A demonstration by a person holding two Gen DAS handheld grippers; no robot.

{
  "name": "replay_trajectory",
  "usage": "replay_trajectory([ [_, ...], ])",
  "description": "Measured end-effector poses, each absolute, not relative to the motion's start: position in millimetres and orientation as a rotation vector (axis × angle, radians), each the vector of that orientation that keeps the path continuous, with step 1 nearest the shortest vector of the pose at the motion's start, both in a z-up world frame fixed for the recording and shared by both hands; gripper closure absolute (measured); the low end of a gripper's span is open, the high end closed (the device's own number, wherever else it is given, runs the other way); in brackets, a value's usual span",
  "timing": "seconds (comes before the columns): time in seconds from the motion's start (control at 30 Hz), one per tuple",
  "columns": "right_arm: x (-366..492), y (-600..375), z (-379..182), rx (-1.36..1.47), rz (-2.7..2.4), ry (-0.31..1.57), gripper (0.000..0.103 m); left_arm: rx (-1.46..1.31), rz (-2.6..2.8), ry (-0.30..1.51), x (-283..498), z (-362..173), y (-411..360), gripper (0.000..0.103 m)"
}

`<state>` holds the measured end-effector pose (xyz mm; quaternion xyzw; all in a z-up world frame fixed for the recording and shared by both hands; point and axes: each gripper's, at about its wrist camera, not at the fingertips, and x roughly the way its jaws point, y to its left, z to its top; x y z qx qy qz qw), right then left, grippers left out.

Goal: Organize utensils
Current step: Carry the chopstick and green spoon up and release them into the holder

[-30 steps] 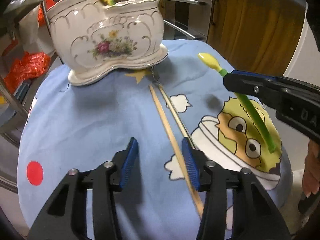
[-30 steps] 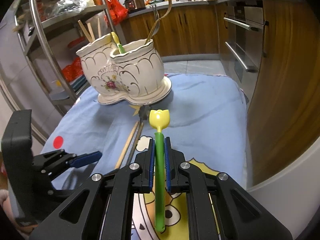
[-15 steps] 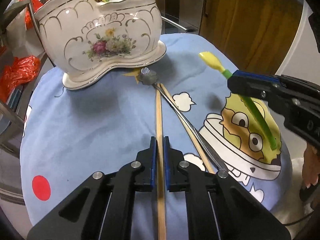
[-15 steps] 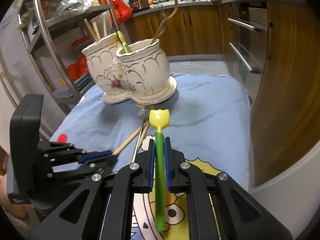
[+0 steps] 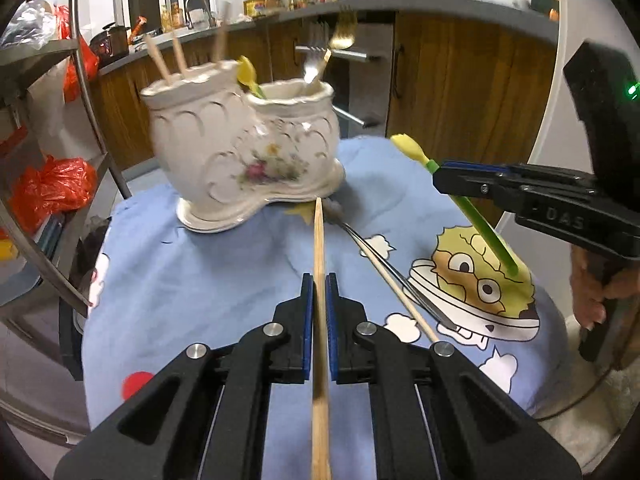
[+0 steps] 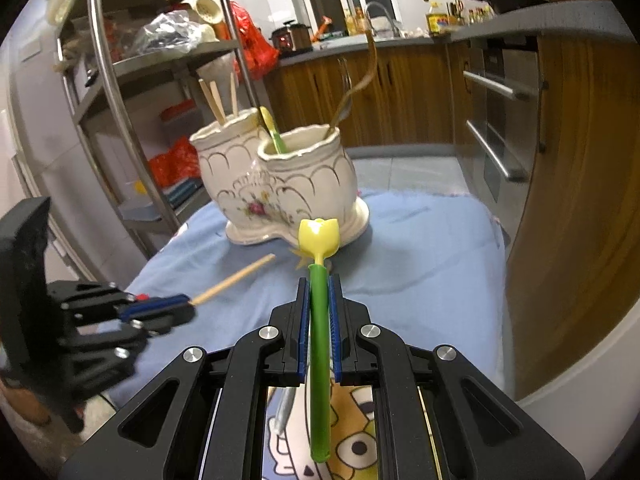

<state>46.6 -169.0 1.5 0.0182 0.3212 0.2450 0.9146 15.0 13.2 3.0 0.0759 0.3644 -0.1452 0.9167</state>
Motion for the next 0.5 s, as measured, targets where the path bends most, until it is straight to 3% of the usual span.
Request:
replay_trajectory([
  [0.13, 51.3, -166.6, 3.0, 0.057, 0.515, 0.659, 0.093, 0.155, -0.305, 0.737, 11.2, 6.8, 33.4, 0.097],
  [0.5, 59.6, -141.7, 0.3, 0.029, 0.541, 0.681, 0.093, 0.33, -0.392, 0.965, 35.9, -41.1, 34.2, 0.095],
])
